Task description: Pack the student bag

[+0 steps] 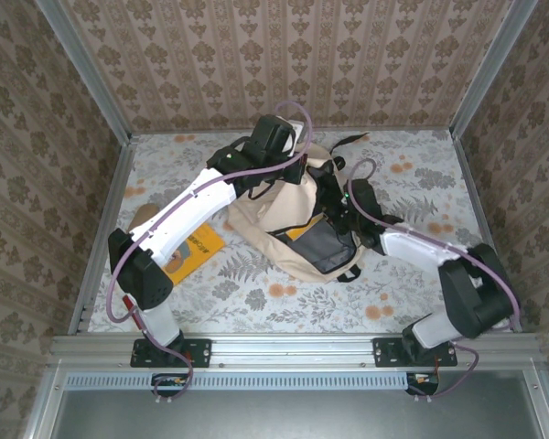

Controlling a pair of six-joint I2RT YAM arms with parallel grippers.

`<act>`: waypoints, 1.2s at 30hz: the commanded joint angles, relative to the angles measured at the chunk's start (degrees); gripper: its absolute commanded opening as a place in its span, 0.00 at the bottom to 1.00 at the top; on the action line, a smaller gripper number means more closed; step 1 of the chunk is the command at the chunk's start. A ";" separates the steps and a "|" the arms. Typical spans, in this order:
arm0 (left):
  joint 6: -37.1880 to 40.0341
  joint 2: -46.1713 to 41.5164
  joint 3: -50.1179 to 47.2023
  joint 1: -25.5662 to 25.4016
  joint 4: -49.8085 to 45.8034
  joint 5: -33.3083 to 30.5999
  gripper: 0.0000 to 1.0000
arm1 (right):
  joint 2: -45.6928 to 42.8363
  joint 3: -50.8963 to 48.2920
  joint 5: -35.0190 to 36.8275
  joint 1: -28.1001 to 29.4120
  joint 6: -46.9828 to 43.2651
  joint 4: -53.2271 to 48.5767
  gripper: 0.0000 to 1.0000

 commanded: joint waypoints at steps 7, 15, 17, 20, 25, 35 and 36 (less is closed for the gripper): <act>-2.93 -2.63 -2.94 1.53 0.99 2.20 0.31 | -22.14 -7.32 3.87 -5.33 -10.62 -28.10 0.81; -8.89 -9.48 -15.53 7.74 -1.19 -3.51 0.78 | -28.91 -3.19 17.57 -8.86 -19.25 -43.07 0.86; -10.40 -12.64 -21.24 10.45 -1.11 -5.00 0.83 | -28.77 -1.59 18.80 -8.89 -21.17 -44.26 0.86; -13.84 -17.06 -30.64 15.80 -1.08 -7.32 0.91 | -27.86 0.76 17.31 -8.87 -23.51 -44.17 0.87; -18.84 -20.30 -43.90 27.91 4.08 0.26 0.91 | -25.13 3.55 10.56 -8.23 -24.57 -41.43 0.87; -17.66 -11.25 -43.28 36.82 10.33 5.54 0.85 | -20.81 5.56 4.19 -4.83 -24.78 -37.49 0.91; -17.49 -9.56 -41.99 36.80 10.24 5.52 0.83 | -20.67 5.53 4.07 -4.69 -24.69 -37.41 0.92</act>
